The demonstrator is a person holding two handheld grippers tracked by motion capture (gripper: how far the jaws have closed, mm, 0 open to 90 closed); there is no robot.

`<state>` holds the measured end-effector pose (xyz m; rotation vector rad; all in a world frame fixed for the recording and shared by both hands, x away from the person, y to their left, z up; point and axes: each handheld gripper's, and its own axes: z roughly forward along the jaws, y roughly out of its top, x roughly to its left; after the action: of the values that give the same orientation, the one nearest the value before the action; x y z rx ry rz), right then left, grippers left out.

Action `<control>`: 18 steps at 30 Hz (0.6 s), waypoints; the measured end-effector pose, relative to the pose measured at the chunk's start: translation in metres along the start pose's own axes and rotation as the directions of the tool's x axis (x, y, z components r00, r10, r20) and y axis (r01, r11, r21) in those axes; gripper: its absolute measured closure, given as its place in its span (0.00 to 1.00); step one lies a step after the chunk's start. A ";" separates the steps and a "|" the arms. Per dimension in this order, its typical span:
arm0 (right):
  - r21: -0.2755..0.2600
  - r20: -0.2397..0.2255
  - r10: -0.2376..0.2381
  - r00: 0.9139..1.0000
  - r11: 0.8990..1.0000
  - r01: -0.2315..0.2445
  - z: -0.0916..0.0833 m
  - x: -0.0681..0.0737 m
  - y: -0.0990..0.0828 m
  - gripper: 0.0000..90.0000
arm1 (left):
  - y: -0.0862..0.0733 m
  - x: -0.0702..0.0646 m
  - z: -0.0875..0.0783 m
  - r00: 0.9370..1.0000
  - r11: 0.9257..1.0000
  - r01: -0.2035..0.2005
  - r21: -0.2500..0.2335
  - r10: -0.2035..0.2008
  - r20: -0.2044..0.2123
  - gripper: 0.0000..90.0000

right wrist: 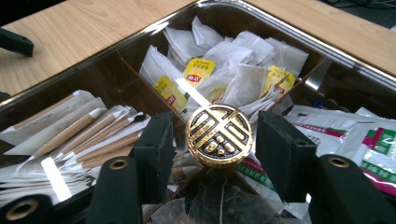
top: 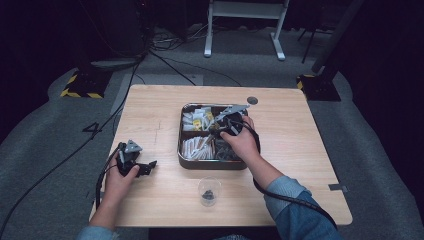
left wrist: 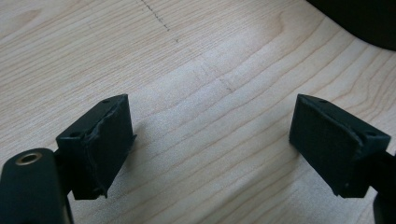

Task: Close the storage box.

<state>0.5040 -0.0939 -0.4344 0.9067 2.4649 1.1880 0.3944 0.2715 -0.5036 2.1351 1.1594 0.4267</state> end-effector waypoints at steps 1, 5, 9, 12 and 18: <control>-0.005 0.000 -0.001 1.000 1.000 0.001 -0.002 0.000 0.001 0.51 | 0.000 0.000 0.000 1.000 1.000 0.000 0.000 0.000 0.000 0.15; -0.031 -0.013 0.004 1.000 1.000 -0.004 -0.014 -0.003 0.003 0.50 | 0.000 0.000 0.000 1.000 1.000 0.000 0.000 0.000 0.000 0.15; -0.066 -0.027 0.010 1.000 0.998 -0.012 -0.028 -0.006 0.005 0.50 | 0.000 0.000 0.000 1.000 1.000 0.000 0.000 0.000 0.000 0.15; -0.084 -0.033 0.002 0.999 0.996 -0.005 -0.042 -0.009 0.006 0.50 | 0.000 0.000 0.000 1.000 1.000 -0.001 0.000 0.001 -0.001 0.15; -0.119 -0.044 0.001 0.999 0.993 -0.006 -0.073 -0.014 0.011 0.49 | 0.000 0.000 0.000 1.000 1.000 0.000 0.000 0.000 0.000 0.15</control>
<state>0.4846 -0.1429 -0.3803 0.8609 2.3971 1.3537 0.3944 0.2714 -0.5036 2.1348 1.1595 0.4264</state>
